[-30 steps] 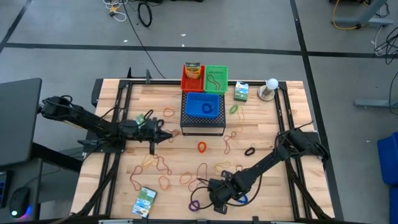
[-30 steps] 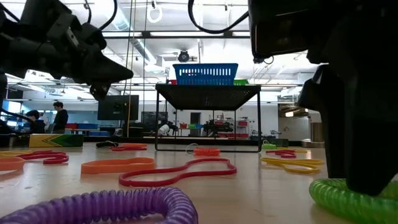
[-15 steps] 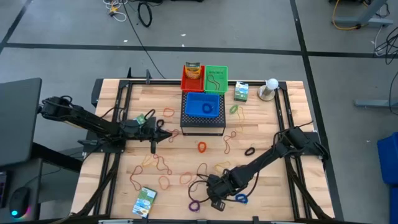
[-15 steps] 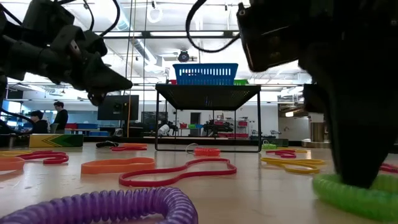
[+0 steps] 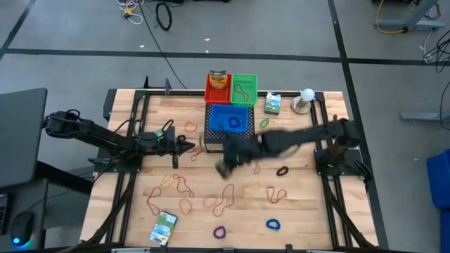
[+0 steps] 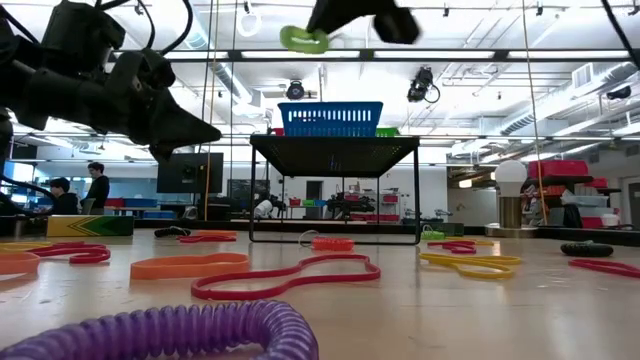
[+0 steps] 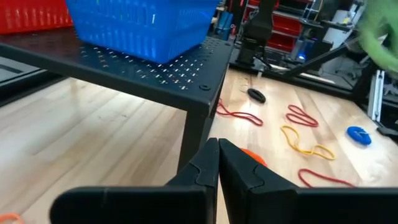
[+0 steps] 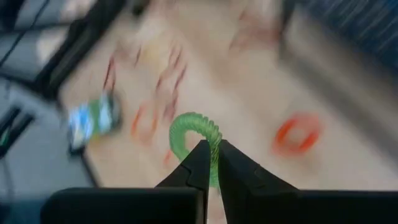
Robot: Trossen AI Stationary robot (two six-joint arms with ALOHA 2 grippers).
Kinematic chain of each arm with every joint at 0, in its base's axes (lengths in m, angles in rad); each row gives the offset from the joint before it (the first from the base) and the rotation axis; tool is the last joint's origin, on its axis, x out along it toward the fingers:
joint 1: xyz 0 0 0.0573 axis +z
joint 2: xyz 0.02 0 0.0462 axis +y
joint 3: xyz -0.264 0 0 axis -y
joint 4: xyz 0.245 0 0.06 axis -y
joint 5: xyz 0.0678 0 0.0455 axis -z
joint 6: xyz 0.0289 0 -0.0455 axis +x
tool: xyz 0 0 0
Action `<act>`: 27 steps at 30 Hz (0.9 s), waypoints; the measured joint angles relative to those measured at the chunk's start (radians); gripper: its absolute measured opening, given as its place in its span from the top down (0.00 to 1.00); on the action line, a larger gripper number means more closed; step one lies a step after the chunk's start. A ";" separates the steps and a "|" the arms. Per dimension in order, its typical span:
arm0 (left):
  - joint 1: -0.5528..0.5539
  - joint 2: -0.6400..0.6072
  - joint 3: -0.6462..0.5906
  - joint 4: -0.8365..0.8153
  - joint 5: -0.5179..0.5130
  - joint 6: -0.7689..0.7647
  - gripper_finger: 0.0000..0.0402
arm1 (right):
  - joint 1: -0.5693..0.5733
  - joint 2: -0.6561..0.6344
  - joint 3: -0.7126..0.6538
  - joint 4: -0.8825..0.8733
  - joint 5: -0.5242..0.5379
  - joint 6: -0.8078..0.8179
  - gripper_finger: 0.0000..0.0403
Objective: Pick & Place Office Desk Supplies
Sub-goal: Put the green spring keychain into the blue bin on the shelf
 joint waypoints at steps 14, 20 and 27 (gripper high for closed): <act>-0.001 0.000 0.000 -0.005 -0.189 -0.038 0.97 | -0.399 0.016 0.182 -0.107 0.017 -0.341 0.93; 0.000 0.000 0.000 -0.001 -0.216 -0.054 0.97 | -0.435 0.061 0.144 -0.132 0.000 -0.399 0.93; 0.000 0.001 0.000 -0.004 -0.216 -0.062 0.97 | -0.429 0.111 0.086 -0.045 -0.009 -0.395 0.93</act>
